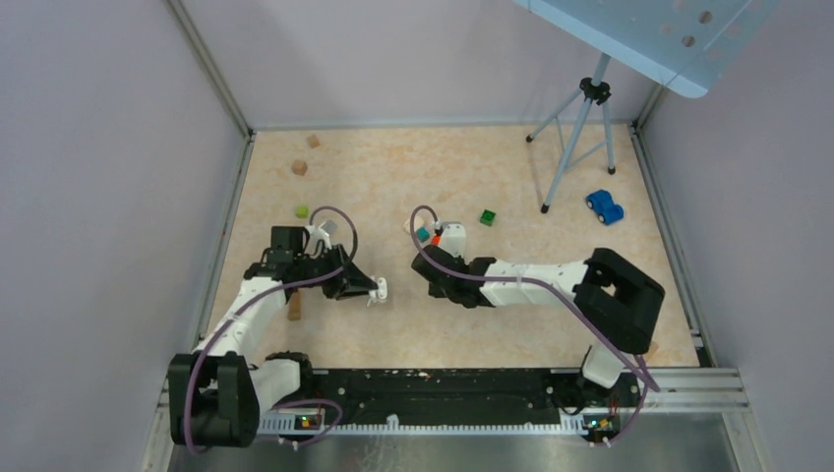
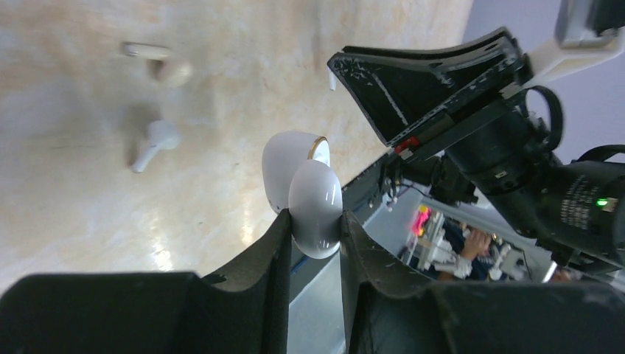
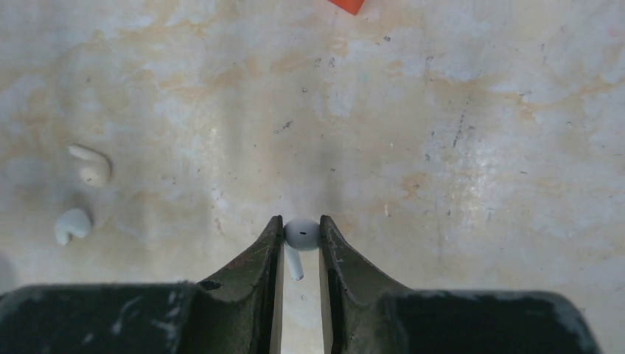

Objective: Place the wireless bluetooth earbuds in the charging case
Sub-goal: Pick up the left earbud from the center of the board, then insert the left earbud into the left side groove of the charging case.

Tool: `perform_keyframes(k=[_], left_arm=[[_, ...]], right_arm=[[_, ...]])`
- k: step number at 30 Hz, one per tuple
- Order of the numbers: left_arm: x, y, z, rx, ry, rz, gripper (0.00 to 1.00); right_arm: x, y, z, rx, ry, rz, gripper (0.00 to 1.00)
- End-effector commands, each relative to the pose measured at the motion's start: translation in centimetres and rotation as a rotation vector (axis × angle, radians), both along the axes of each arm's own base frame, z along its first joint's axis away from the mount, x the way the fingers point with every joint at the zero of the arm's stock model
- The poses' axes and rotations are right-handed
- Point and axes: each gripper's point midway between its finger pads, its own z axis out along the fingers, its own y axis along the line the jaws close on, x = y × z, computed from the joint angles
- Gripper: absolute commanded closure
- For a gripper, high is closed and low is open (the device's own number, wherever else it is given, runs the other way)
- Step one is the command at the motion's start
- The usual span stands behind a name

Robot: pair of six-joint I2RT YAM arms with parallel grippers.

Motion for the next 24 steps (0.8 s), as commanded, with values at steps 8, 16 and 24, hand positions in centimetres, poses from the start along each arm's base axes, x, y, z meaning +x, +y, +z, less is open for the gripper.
perform_keyframes(k=[8, 16, 24], left_arm=[[-0.9, -4.1, 1.8, -0.164, -0.043, -0.205, 0.92], [-0.5, -4.6, 3.4, -0.201, -0.052, -0.216, 0.92], [-0.4, -4.8, 5.6, -0.238, -0.067, -0.223, 0.92]], right_arm=[[-0.7, 2.8, 11.9, 0.434, -0.289, 0.183, 0.99], [-2.5, 3.9, 16.5, 0.616, -0.385, 0.323, 1.0], [-4.6, 4.9, 20.1, 0.796, -0.443, 0.441, 1.0]])
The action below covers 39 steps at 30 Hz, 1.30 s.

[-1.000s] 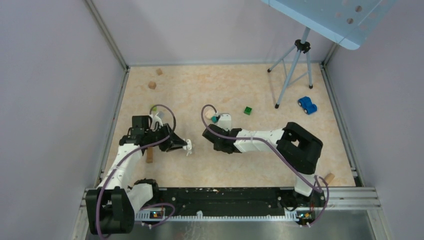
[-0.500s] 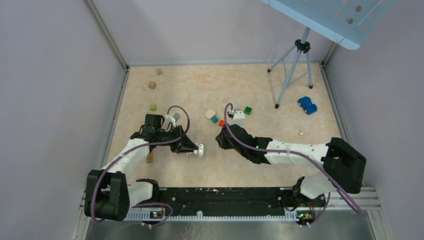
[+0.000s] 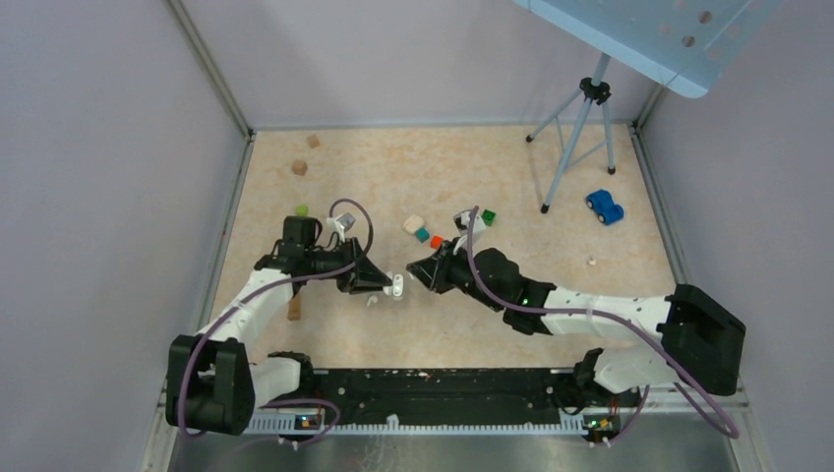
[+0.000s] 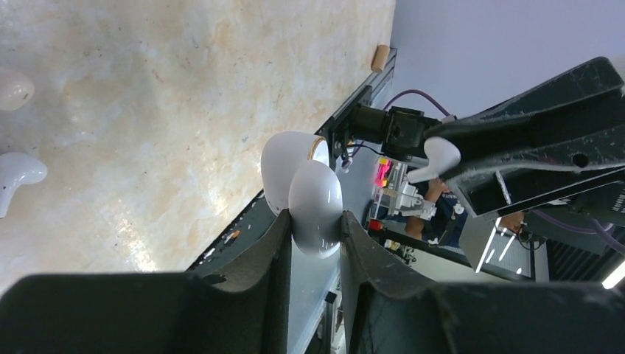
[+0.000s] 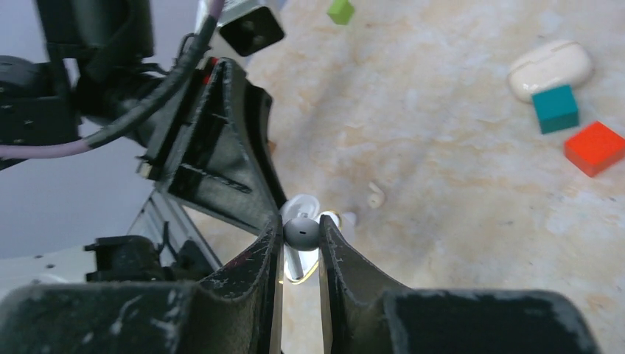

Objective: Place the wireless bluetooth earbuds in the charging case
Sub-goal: Insert the left earbud into the left side groove of the charging case.

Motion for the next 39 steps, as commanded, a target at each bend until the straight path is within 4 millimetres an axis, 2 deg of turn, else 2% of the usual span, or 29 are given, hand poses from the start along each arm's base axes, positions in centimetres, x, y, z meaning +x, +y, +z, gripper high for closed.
perform_keyframes(k=[1, 10, 16, 22, 30, 39], left_arm=[[0.6, -0.6, 3.3, -0.064, -0.074, -0.023, 0.92], [0.2, -0.6, 6.9, -0.087, -0.112, -0.022, 0.91], [0.0, -0.7, 8.2, -0.11, -0.107, -0.018, 0.91], [-0.1, -0.8, 8.3, -0.138, -0.039, 0.013, 0.92], [-0.4, -0.8, 7.3, -0.164, 0.058, 0.071, 0.92], [-0.6, -0.9, 6.9, -0.201, 0.137, 0.109, 0.92]], right_arm=[[-2.0, 1.4, 5.6, 0.191, -0.105, 0.131, 1.0], [-3.6, 1.7, 8.9, 0.287, -0.162, 0.219, 1.0], [-2.8, 1.3, 9.4, 0.279, -0.194, 0.164, 1.0], [-1.9, 0.8, 9.8, 0.244, -0.25, -0.001, 1.0], [-1.8, 0.6, 9.2, 0.271, -0.255, -0.052, 1.0], [-1.9, 1.5, 8.0, 0.252, -0.243, -0.03, 1.0]])
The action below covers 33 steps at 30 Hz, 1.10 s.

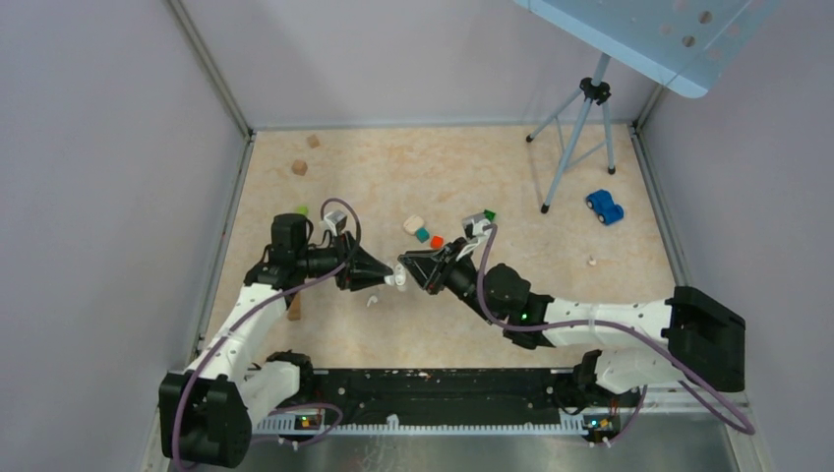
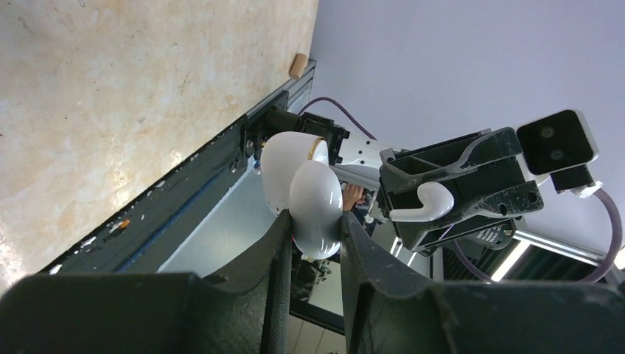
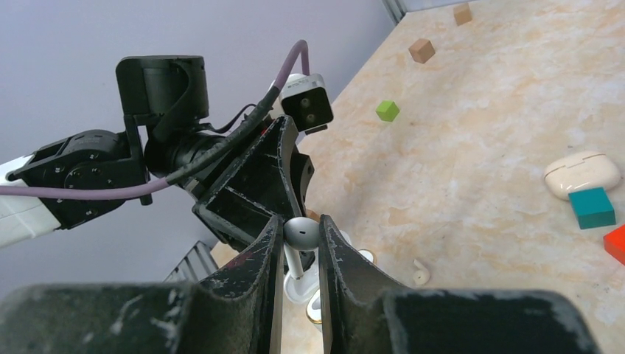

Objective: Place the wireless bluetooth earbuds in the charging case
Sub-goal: Insert the left earbud into the left side groove of the charging case.

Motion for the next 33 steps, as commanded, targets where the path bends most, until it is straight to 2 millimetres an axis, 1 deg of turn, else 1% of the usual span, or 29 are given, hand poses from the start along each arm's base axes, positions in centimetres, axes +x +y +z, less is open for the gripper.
perform_keyframes(k=[1, 4, 9, 13, 21, 27, 33], left_arm=[[0.1, -0.1, 0.8, -0.044, -0.003, 0.015, 0.92], [0.3, -0.1, 0.6, -0.041, 0.011, 0.041, 0.92], [0.3, 0.0, 0.5, -0.043, 0.019, 0.051, 0.92], [0.4, 0.2, 0.2, -0.04, 0.028, 0.063, 0.93], [0.1, 0.2, 0.0, -0.052, 0.053, 0.068, 0.93], [0.1, 0.3, -0.3, -0.048, 0.063, 0.073, 0.93], [0.1, 0.3, -0.2, -0.047, 0.06, 0.075, 0.93]], right_arm=[[-0.4, 0.5, 0.7, 0.035, -0.02, 0.007, 1.0], [-0.5, 0.8, -0.3, 0.021, -0.004, 0.016, 1.0], [-0.8, 1.3, -1.3, 0.009, 0.015, 0.035, 1.0], [-0.9, 0.9, -2.1, 0.028, 0.041, 0.023, 1.0], [-1.1, 0.9, -2.7, 0.027, 0.053, 0.026, 1.0], [-0.9, 1.0, -2.6, 0.036, 0.055, 0.018, 1.0], [-0.7, 1.5, -2.6, 0.027, 0.048, 0.011, 1.0]])
